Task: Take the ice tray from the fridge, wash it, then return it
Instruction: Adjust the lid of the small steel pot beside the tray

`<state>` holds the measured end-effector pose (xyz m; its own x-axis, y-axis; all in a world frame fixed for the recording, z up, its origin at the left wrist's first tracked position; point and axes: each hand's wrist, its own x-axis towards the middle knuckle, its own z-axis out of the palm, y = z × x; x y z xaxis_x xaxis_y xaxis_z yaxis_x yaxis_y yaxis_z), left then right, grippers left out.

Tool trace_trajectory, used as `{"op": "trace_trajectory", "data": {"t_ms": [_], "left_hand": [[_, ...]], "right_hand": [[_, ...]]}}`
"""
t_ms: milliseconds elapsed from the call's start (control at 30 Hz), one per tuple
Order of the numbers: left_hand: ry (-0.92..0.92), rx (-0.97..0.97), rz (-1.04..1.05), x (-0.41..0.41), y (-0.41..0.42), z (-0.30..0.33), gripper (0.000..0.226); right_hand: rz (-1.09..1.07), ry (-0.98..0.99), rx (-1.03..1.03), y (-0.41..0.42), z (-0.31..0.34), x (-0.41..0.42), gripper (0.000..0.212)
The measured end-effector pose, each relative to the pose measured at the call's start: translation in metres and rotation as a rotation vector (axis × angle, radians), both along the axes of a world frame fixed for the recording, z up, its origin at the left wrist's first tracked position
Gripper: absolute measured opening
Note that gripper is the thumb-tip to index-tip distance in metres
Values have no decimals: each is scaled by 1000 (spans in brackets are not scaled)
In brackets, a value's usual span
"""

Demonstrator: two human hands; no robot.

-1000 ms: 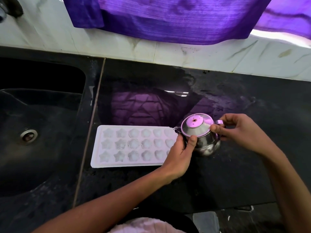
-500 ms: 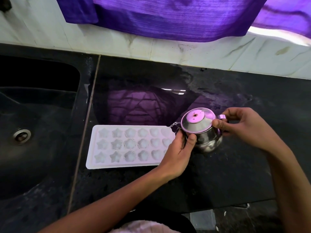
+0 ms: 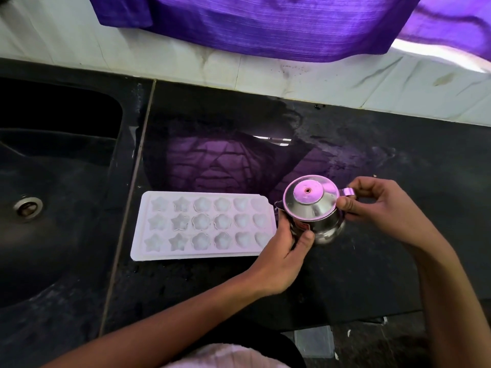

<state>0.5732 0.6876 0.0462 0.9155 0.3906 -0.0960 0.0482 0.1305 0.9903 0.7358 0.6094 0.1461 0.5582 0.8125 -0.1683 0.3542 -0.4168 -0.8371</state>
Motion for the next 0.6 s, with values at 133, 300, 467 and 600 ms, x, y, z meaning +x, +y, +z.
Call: {"op": "trace_trajectory", "data": {"t_ms": [133, 300, 467, 600], "left_hand": [[-6, -11, -38, -3, -6, -4, 69], [8, -7, -36, -2, -7, -5, 68], [1, 3, -22, -3, -7, -7, 67], [12, -8, -41, -2, -7, -7, 67]], "right_hand": [[38, -49, -32, -4, -2, -2, 74], [64, -112, -41, -3, 1, -8, 68], [68, -134, -55, 0, 4, -10, 62], [55, -131, -61, -2, 5, -9, 65]]}}
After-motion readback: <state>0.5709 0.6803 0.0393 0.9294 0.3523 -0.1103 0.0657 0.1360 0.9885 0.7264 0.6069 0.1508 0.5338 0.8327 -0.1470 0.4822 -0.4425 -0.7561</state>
